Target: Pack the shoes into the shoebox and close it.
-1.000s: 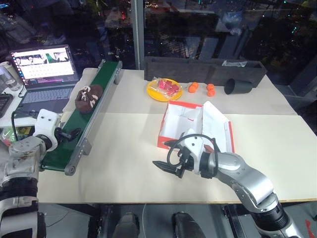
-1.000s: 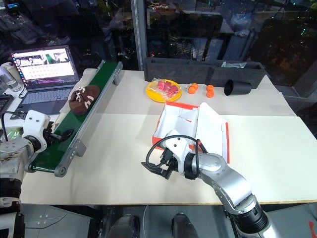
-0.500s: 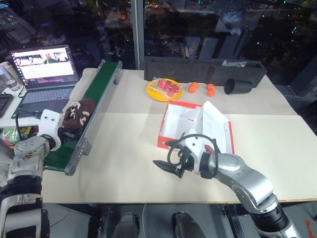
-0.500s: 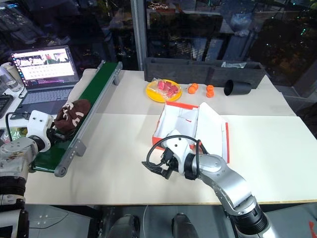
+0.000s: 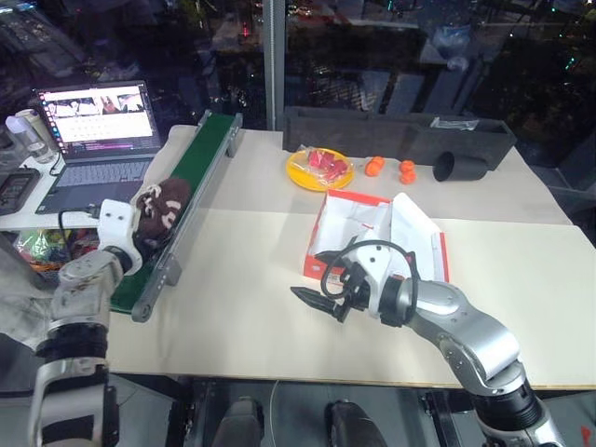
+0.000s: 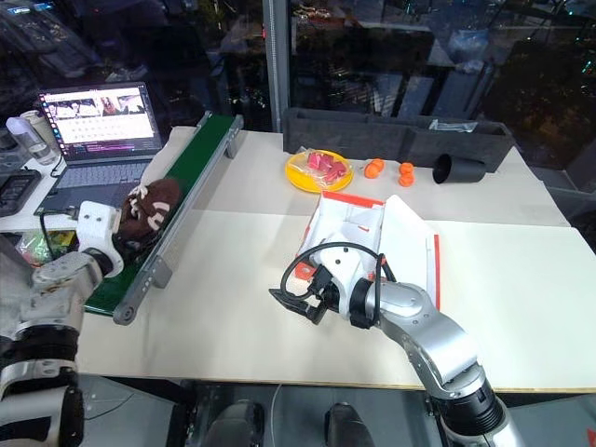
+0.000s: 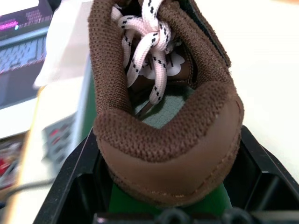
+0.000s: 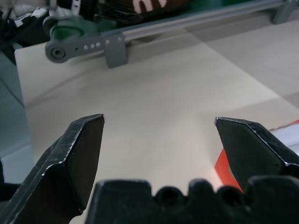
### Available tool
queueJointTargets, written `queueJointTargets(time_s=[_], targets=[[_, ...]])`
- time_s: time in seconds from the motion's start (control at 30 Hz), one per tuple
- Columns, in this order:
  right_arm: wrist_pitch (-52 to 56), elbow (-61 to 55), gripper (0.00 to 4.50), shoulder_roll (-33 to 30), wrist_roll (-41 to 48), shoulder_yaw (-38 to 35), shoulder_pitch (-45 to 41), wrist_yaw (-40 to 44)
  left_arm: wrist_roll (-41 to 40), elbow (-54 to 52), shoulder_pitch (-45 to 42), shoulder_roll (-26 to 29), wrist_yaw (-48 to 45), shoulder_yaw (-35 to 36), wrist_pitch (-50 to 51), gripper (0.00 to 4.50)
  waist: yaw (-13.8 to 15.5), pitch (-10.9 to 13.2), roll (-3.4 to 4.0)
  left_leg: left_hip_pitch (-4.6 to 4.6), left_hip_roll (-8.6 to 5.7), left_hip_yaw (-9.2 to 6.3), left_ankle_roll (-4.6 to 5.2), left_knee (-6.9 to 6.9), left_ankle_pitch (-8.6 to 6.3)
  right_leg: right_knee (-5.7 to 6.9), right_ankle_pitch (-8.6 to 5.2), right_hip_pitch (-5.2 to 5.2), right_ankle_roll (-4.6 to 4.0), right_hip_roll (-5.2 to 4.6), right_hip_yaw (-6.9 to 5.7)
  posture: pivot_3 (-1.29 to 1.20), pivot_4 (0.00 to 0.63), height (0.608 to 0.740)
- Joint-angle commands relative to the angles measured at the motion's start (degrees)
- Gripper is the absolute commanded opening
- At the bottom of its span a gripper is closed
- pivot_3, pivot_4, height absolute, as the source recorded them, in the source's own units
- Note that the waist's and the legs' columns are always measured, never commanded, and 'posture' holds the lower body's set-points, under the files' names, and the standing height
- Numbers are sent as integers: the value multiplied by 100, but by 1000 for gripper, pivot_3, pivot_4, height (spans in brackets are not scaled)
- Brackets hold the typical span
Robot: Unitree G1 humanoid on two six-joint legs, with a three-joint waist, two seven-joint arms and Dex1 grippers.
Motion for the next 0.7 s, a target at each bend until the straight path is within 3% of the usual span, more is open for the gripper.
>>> queueJointTargets(time_s=[0.03, 0.17, 0.27, 0.43, 0.7], targets=[[435, 544, 4500, 630, 332, -976, -606, -812, -632, -1290, -374, -496, 296, 170, 191, 2855, -19, 0, -2, -6, 0, -6, 0, 6, 0, 1, 7, -1, -1, 0, -4, 0, 150, 681], [1307, 2015, 4500, 2376, 2025, -3221, -1996, -2828, -1421, -2552, -446, -1486, 302, -409, 1048, 2855, -50, -1, -2, -8, -3, -20, -1, 9, 1, 2, 14, 7, -1, -1, -14, 0, 150, 681], [1670, 2649, 4500, 2964, 3085, -4081, -2622, -3670, -1654, -3216, -313, -1819, 176, -970, 1547, 2855, -64, -1, -1, -10, -1, -36, -1, 9, 1, 7, 20, 5, -3, 0, -30, 0, 150, 681], [1876, 2896, 4500, 3141, 4188, -4312, -2920, -4428, -1866, -3502, -205, -2062, 107, -1318, 1866, 2855, -178, 3, 10, -21, -2, -41, 1, -5, 0, -1, 18, -5, -6, 0, -37, 0, 150, 681], [1602, 2683, 4500, 3148, 5083, -4049, -2908, -5114, -1774, -3238, -243, -2087, 25, -1420, 1896, 2855, -246, 4, 15, -19, -4, -49, 5, -4, 3, -1, 17, -1, -6, 2, -40, 0, 150, 681]])
